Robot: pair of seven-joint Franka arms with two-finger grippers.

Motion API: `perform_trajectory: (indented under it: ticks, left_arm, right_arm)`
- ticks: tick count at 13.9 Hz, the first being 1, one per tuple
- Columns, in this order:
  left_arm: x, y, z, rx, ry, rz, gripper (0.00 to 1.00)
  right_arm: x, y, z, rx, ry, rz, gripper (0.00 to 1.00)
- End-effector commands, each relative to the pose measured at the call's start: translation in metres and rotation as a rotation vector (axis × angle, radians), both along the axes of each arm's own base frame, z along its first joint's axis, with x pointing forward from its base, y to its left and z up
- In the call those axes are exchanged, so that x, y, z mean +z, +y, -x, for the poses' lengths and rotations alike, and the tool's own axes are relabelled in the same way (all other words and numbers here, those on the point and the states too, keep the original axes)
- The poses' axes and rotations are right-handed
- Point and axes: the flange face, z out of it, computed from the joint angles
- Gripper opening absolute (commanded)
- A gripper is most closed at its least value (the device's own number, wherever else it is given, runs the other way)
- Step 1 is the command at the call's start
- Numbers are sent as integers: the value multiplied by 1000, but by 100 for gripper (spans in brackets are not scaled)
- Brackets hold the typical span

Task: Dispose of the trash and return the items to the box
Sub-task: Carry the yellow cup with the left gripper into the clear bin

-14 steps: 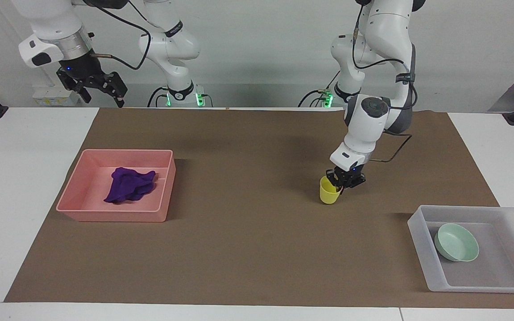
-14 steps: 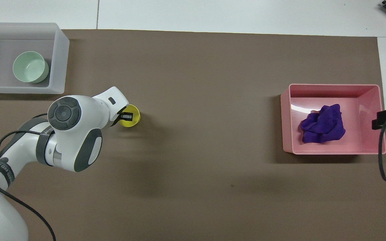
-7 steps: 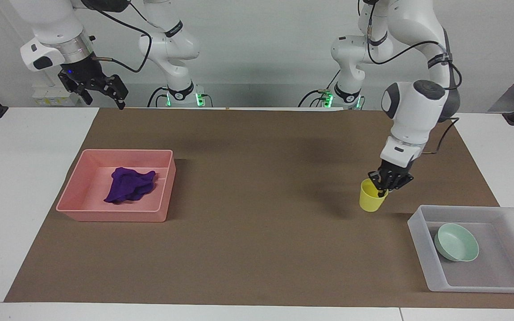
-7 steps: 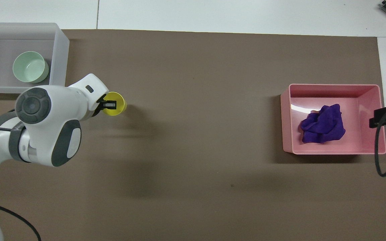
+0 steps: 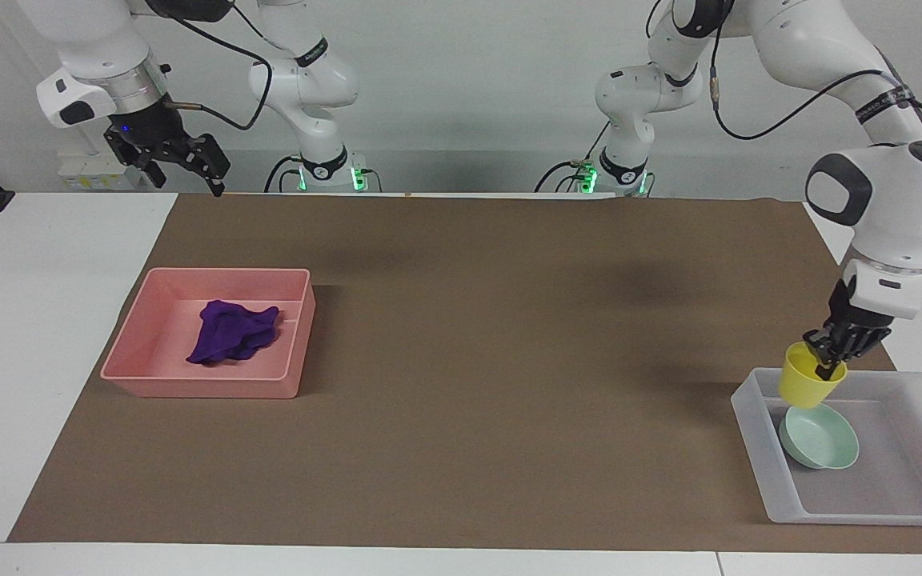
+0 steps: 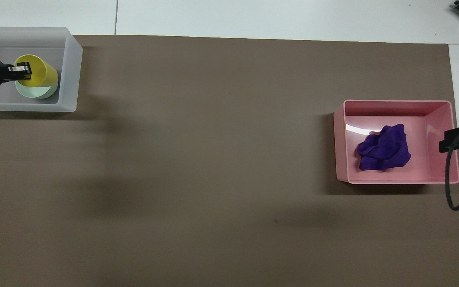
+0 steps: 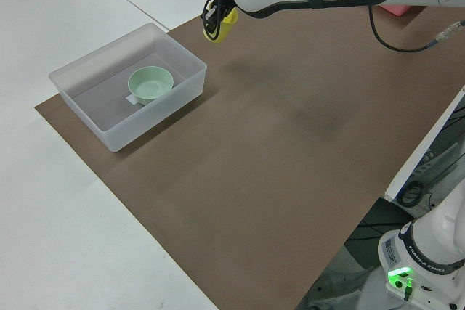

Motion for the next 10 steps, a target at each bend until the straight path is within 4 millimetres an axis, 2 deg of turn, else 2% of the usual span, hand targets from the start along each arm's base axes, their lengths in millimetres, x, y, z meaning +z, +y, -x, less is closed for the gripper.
perform_trajectory:
  ticks: [1,3,7,10]
  left_arm:
    - [-28,26,-28,19,26,5,0]
    - [-49,46,-41,44,33,11,0]
    - [-66,58,-43,61,21,11,0]
    - [-80,58,-40,63,14,13,0]
  right_arm:
    - [1,0,3,-8,7,-11,100]
    - [1,0,3,-7,7,-11,100]
    - [0,1,3,-5,9,-11,100]
    - [1,0,4,-8,9,-11,100]
